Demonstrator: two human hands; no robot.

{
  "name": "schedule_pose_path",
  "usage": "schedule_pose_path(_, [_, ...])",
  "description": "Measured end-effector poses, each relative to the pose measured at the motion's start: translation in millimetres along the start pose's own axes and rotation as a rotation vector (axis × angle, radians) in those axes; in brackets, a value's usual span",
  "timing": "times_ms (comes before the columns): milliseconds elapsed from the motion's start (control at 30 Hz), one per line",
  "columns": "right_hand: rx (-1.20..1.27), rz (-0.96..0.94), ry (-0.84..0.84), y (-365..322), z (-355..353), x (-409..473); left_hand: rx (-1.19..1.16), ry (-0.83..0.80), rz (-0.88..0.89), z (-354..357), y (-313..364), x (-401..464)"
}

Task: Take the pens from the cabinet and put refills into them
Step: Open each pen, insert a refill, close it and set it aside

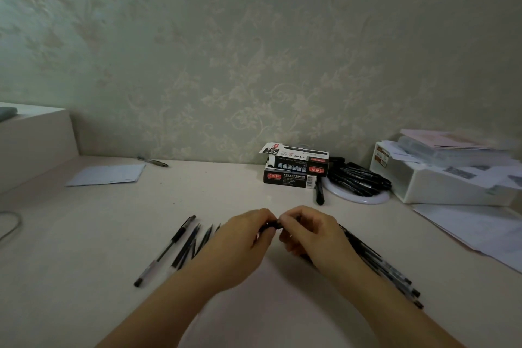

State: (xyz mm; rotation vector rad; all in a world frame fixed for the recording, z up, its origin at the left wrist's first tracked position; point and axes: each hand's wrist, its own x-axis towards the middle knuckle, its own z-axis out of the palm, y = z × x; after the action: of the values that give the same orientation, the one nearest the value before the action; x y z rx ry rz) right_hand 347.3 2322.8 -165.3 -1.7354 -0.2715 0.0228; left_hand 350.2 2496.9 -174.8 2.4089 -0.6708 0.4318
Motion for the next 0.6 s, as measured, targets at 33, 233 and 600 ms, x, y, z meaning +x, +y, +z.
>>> schedule_pose_path(33, [0.003, -0.017, 0.021, 0, 0, 0, 0.001, 0.012, 0.004, 0, -1, 0])
schedule_pose_path(233, [0.087, -0.057, -0.019, -3, 4, -2, 0.231, 0.057, 0.003, -11, -1, -1])
schedule_pose_path(600, [0.144, -0.084, 0.004, -2, 9, -3, 0.308, 0.068, -0.09, -17, 5, -1])
